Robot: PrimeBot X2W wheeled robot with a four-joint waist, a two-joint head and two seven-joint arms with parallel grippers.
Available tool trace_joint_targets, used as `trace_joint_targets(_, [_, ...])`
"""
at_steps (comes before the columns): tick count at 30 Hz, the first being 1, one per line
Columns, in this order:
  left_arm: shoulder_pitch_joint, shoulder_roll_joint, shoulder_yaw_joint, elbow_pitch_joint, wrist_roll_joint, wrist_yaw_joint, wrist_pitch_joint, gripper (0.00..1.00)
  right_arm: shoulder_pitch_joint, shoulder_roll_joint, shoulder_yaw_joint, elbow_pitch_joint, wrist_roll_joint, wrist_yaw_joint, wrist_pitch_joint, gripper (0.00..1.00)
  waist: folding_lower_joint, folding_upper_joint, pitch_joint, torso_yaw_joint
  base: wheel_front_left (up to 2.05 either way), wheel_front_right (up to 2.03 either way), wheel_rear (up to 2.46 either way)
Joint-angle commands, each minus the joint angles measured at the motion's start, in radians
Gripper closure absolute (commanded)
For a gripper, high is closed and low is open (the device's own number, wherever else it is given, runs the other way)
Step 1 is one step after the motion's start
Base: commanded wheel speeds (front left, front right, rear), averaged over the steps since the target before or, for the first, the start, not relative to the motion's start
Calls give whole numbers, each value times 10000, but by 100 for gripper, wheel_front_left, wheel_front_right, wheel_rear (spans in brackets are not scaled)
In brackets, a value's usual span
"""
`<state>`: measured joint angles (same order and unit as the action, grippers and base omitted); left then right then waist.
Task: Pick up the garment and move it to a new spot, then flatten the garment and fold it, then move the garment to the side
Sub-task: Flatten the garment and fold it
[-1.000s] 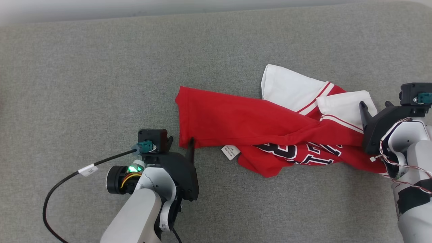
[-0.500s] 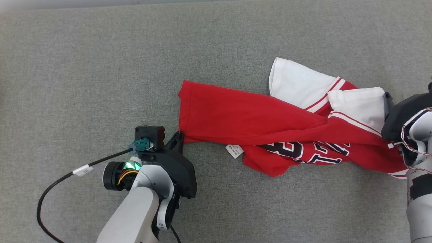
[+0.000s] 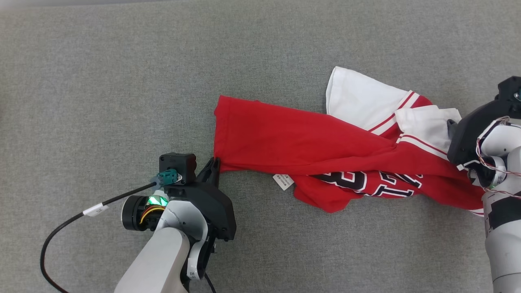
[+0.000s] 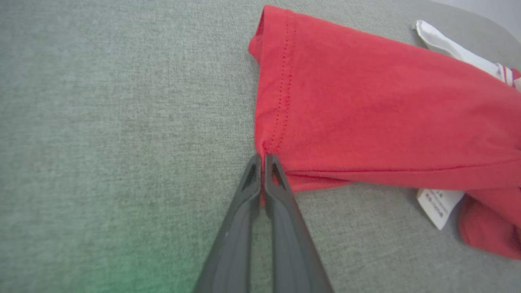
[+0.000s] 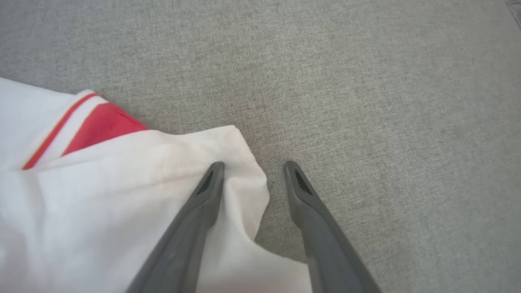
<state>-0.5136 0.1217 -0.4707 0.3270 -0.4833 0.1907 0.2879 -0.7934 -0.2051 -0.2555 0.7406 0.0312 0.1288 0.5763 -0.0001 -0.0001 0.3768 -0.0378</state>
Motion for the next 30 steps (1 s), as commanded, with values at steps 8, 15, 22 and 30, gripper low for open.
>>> trace_joint_targets(8, [181, 195, 40, 84, -74, -35, -254, 100, 187, -267, 164, -457, 346, 21, -349, 100, 1, 1, -140, -41, 0, 0, 0])
trace_joint_targets(15, [-494, -101, 821, -437, -1074, -544, -970, 100, -314, 108, 181, -1473, 1082, 21, -1759, 100, 1, 1, -369, -159, 0, 0, 0])
trace_joint_targets(22, [-1915, -246, 2350, -755, -3091, -1011, -416, 100, -1201, 98, 1269, -2534, 2398, 21, -1696, 100, 1, 1, -275, -415, 0, 0, 0])
trace_joint_targets(30, [-5399, 501, 3982, -505, -3838, -624, -156, 100, -4071, 502, 1739, -3159, 3726, 21, -2393, 100, 1, 1, 1193, -965, 0, 0, 0])
